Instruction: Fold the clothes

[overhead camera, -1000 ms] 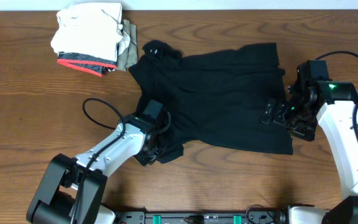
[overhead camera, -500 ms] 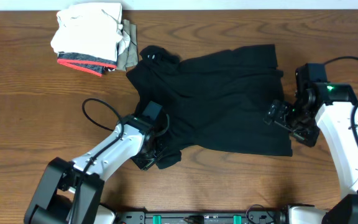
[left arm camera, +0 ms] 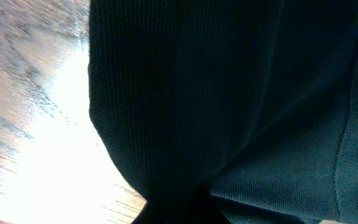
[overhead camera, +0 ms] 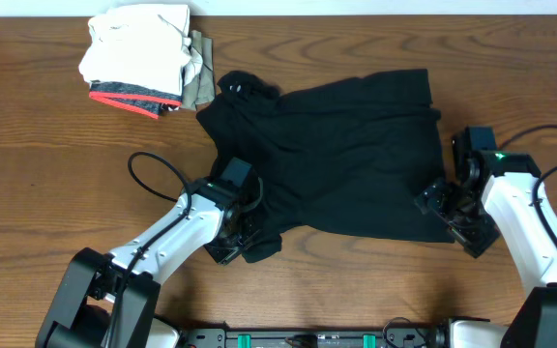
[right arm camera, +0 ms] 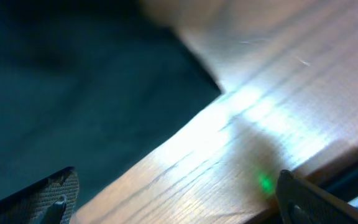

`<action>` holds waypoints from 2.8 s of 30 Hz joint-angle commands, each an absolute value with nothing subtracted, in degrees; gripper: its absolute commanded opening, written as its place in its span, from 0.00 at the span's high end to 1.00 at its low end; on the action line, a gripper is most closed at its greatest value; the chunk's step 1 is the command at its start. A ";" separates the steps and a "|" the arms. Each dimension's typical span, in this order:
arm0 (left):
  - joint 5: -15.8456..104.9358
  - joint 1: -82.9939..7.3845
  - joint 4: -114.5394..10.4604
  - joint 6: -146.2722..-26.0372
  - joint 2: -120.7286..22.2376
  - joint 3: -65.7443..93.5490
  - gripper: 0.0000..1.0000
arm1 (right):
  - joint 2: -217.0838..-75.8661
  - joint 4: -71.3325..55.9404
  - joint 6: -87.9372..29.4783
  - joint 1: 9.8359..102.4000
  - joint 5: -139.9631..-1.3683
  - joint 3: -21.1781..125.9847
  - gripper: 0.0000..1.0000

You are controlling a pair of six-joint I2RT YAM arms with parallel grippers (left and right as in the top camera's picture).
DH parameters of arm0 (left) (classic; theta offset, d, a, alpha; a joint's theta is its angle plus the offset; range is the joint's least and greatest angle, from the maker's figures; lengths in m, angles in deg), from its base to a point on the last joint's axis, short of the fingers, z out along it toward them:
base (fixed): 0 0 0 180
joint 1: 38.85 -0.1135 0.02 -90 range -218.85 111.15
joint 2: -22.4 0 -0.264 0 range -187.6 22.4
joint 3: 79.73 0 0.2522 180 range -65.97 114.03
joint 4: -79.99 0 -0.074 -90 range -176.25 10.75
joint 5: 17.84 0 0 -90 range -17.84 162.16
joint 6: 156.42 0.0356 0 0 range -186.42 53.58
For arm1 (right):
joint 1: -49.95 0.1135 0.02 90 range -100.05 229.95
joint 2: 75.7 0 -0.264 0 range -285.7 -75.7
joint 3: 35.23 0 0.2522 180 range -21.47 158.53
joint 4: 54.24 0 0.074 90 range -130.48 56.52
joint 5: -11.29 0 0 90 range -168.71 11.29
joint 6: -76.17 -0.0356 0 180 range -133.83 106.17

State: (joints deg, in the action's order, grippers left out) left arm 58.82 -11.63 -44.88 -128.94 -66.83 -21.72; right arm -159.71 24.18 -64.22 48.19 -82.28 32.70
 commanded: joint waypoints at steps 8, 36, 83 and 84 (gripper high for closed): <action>59.32 -11.54 -44.31 -127.91 -66.11 -22.25 0.94 | -160.08 16.88 -75.11 46.38 -84.64 24.68 0.01; 59.30 -11.54 -44.29 -127.91 -66.11 -22.25 0.94 | -166.57 10.26 -78.15 46.38 -84.91 24.02 0.07; 59.04 -11.54 -26.17 -124.96 -42.72 -15.32 0.94 | -168.89 39.50 -73.95 45.27 -89.01 46.21 0.98; 59.06 -11.54 -25.91 -124.96 -41.87 -15.32 0.94 | -168.91 39.85 -73.95 45.27 -88.99 46.69 0.99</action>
State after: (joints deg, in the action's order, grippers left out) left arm 58.77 -11.63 -26.63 -125.88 -43.97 -16.35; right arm -169.79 38.91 -75.17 45.99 -87.05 44.48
